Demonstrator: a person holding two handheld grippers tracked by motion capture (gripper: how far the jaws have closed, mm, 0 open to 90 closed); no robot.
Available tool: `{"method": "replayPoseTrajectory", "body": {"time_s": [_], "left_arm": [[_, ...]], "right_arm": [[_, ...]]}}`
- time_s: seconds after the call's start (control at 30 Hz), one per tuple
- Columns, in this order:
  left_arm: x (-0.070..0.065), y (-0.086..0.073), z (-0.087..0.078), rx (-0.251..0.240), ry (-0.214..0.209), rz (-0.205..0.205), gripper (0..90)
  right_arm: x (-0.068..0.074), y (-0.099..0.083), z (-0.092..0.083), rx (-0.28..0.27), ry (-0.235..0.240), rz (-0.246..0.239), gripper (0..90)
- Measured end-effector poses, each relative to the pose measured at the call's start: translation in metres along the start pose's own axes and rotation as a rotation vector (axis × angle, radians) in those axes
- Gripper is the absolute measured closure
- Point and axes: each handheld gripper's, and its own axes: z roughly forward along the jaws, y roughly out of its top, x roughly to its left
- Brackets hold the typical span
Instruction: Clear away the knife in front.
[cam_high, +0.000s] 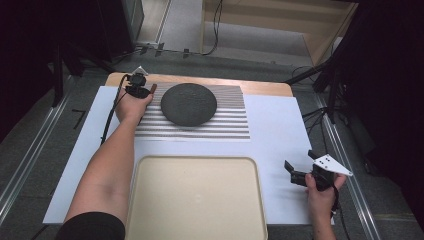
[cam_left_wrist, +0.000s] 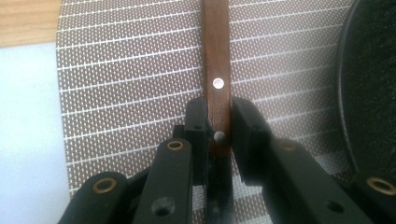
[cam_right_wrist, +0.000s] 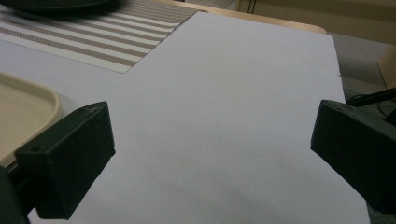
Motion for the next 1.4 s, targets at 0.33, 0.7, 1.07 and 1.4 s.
{"method": "replayPoseTrajectory", "body": {"time_s": [0.33,0.7,1.07,1.4], "left_arm": [[-0.006,-0.001,-0.010,-0.031,-0.077,0.043,76.7],[-0.009,-0.005,-0.031,-0.061,-0.109,0.068,76.7],[-0.003,-0.008,-0.036,-0.046,-0.115,0.065,76.8],[0.002,-0.017,-0.013,-0.064,-0.091,0.014,79.5]], "right_arm": [[-0.001,0.000,-0.001,-0.005,0.008,0.002,0.0],[-0.001,0.000,-0.001,-0.007,0.009,0.001,0.0],[-0.001,0.000,-0.001,-0.005,0.010,0.002,0.0],[-0.001,0.000,0.000,-0.004,0.011,0.003,0.0]]}}
